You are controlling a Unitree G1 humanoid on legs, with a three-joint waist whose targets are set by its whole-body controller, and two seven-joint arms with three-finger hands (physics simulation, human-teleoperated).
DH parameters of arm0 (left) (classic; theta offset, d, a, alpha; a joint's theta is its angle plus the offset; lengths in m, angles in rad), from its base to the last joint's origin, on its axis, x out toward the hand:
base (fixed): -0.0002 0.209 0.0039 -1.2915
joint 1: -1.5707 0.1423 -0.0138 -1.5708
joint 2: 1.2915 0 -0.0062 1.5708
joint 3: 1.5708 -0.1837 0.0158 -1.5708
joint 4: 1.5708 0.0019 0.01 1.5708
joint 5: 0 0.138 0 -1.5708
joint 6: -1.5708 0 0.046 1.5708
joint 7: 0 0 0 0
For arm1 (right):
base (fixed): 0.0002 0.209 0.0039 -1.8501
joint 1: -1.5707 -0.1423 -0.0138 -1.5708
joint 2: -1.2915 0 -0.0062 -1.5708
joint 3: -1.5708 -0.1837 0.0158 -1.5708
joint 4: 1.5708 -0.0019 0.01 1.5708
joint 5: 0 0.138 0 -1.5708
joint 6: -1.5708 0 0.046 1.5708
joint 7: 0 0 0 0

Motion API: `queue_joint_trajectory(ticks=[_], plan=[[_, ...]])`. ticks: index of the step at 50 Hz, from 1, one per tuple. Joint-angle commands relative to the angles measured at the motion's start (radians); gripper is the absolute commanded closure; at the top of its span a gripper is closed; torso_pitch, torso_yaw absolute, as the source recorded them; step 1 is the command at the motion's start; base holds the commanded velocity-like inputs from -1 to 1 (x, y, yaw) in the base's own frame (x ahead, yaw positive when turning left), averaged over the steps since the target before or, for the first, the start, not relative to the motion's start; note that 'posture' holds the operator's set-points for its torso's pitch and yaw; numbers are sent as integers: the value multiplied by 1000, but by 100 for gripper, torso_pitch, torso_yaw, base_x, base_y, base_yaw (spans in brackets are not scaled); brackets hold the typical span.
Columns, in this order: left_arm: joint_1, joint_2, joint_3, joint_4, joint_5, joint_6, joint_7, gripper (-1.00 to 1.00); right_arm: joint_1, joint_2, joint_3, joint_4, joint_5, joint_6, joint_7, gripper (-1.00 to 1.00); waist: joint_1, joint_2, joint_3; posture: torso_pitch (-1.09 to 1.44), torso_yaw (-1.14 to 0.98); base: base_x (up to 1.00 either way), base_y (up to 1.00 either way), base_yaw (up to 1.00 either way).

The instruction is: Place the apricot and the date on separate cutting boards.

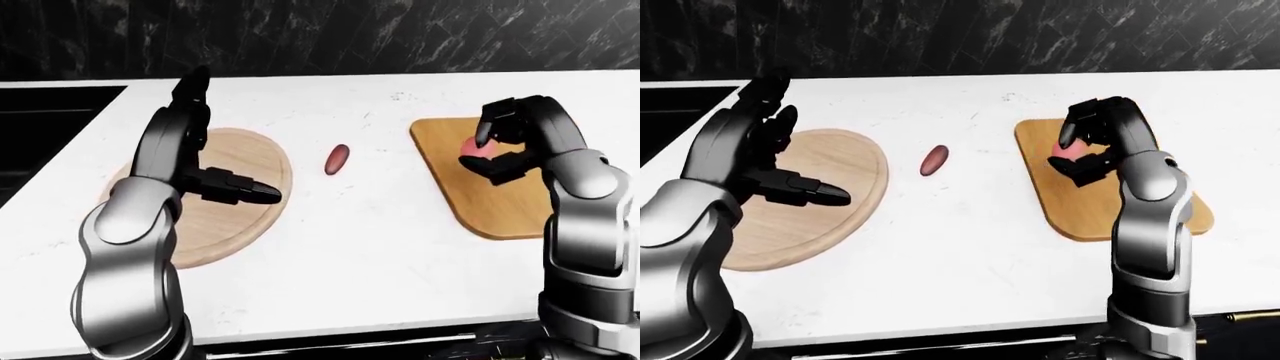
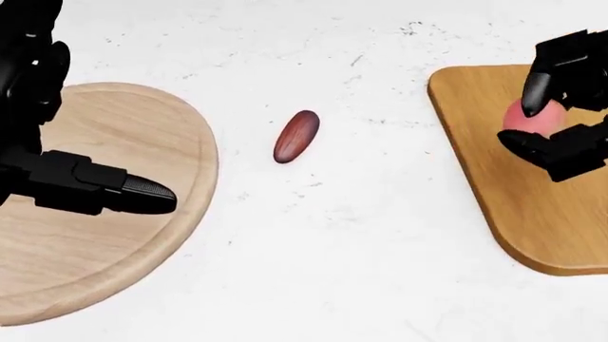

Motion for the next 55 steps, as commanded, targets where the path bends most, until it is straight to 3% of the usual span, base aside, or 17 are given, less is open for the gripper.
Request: queue_joint_trajectory(ticks=[1,8,19,27,44,50,55], plan=[[-26,7,6,-22,6,-30,6,-100,-43,-18,-8,-18,-16,-36,-45,85,1,-3,-26,0,0,0,0,0],[-19,3,7,-21,6,-37,7,-100,-21,-31,-15,50,-49,-80,-106,84,4,-5,-24,0,0,0,0,0],[-16,8,10,-25,7,-32,2,-100,1,-25,-13,50,-69,-92,-85,71,4,-7,-23,0,0,0,0,0],[-35,19,11,-24,7,-17,-5,-100,-7,-22,-11,53,-72,-95,-79,34,4,-8,-23,0,0,0,0,0],[-31,18,13,-29,12,-19,-3,-100,9,-18,-12,35,-78,-98,-59,4,4,-8,-24,0,0,0,0,0],[-24,18,14,-33,12,-19,-4,-100,18,-13,-10,37,-82,-107,-55,-31,4,-8,-25,0,0,0,0,0],[-20,22,18,-44,13,-12,-6,-100,19,-12,-8,32,-86,-108,-43,-46,3,-8,-26,0,0,0,0,0]])
